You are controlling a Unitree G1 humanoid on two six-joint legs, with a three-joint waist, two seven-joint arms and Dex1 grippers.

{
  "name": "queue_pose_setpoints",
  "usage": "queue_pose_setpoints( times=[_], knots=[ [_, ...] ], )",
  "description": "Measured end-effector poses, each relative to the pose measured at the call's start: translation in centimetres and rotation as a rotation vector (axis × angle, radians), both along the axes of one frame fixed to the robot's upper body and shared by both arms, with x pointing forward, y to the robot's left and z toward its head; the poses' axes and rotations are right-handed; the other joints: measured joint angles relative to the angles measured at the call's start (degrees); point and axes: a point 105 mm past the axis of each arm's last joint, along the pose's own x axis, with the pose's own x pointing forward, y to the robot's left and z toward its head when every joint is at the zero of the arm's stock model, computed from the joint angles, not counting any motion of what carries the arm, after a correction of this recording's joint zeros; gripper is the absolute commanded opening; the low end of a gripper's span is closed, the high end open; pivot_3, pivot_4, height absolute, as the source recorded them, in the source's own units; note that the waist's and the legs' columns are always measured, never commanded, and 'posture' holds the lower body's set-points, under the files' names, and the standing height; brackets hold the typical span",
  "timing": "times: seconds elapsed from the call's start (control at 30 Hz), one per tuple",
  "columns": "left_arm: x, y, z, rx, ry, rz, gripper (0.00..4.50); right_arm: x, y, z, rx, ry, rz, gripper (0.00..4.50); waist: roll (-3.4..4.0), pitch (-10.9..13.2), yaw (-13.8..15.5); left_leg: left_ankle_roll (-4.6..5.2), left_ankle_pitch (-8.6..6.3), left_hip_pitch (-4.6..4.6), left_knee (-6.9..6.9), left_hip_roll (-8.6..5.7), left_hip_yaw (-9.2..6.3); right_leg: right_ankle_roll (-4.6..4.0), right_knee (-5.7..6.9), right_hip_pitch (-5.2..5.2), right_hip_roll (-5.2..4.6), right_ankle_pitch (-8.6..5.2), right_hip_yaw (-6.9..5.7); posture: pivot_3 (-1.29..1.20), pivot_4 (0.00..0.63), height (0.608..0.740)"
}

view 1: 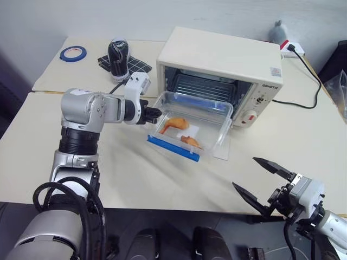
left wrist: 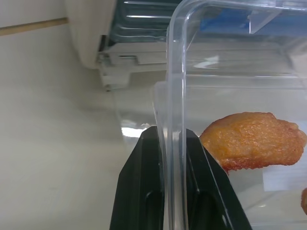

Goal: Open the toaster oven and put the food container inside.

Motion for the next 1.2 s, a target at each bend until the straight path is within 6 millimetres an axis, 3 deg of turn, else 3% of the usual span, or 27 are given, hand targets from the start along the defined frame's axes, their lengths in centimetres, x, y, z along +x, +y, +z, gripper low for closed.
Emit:
queue_pose_setpoints(
  times=[0.4, 0.5, 0.6, 0.67, 0.73, 0.9, 1.0, 1.1, 1.2],
  knots=[
    [1.2, -1.7, 1.5, -0.077, -0.068, -0.009, 4.39, -0.7, 0.1, -0.6, 0.015, 0.025, -0.063, 4.50, 0.00, 0.0, -0.1, 0.01, 0.00, 0.00, 0.00, 0.00, -0.02, 0.00, -0.02, 0.03, -0.01, 0.00, -0.03, 0.00, 0.150, 0.740],
    [1.3, -0.8, 3.3, -0.117, -0.149, -0.036, 4.39, -0.9, -0.1, -0.3, 0.024, 0.031, -0.072, 4.50, 0.00, 0.0, -0.3, 0.01, 0.01, 0.02, 0.00, 0.03, 0.00, 0.00, 0.01, 0.01, 0.01, 0.00, -0.01, 0.00, 0.150, 0.740],
    [0.8, 1.6, 5.8, -0.142, -0.283, -0.082, 4.39, -1.2, 0.2, 0.8, 0.044, 0.042, -0.047, 4.50, 0.02, 0.0, -0.4, -0.01, 0.01, 0.06, -0.03, 0.05, 0.02, -0.01, 0.03, 0.00, 0.03, 0.00, 0.02, 0.00, 0.150, 0.740],
    [0.3, 4.1, 6.5, -0.130, -0.345, -0.106, 4.00, -1.7, 0.9, 1.2, 0.059, 0.091, 0.004, 4.32, 0.07, 0.0, -0.4, -0.01, 0.00, 0.11, -0.04, 0.05, 0.04, -0.01, 0.02, 0.02, 0.04, -0.01, 0.05, 0.00, 0.150, 0.740],
    [-0.1, 6.2, 5.8, -0.130, -0.376, -0.138, 3.51, -2.2, 1.4, 1.2, 0.069, 0.157, 0.050, 3.91, 0.08, 0.0, -0.2, 0.00, 0.00, 0.14, -0.01, 0.05, 0.06, -0.01, 0.03, 0.05, 0.04, -0.01, 0.06, 0.00, 0.150, 0.740],
    [-2.7, 10.2, 1.7, -0.237, -0.363, -0.305, 1.91, -3.2, 3.5, 0.0, 0.055, 0.354, 0.189, 2.14, -0.01, 0.0, -0.1, 0.05, -0.02, 0.08, 0.05, 0.06, 0.04, -0.01, 0.00, 0.06, 0.03, -0.01, 0.01, 0.00, 0.150, 0.740],
    [-5.0, 12.1, -2.5, -0.104, -0.347, -0.440, 0.97, -2.9, 5.3, -0.5, 0.046, 0.386, 0.268, 1.08, -0.01, -0.1, -0.1, 0.06, -0.03, 0.09, 0.02, 0.06, 0.07, -0.02, -0.04, 0.04, 0.02, -0.01, 0.02, 0.00, 0.150, 0.740],
    [-6.9, 12.2, -6.5, -0.064, -0.267, -0.526, 0.01, -2.0, 6.9, -0.5, 0.033, 0.350, 0.311, 0.01, -0.03, -0.1, 0.0, 0.09, -0.05, 0.01, 0.08, 0.05, 0.02, -0.02, -0.02, 0.03, -0.01, 0.00, -0.03, 0.00, 0.150, 0.740],
    [-7.9, 11.0, -7.7, -0.072, -0.252, -0.584, 0.01, -0.7, 7.9, -0.5, 0.030, 0.317, 0.322, 0.01, -0.10, -0.1, 0.2, 0.16, -0.08, -0.11, 0.17, 0.01, -0.11, -0.02, -0.03, 0.03, -0.09, 0.00, -0.14, 0.00, 0.150, 0.740]
  ],
)
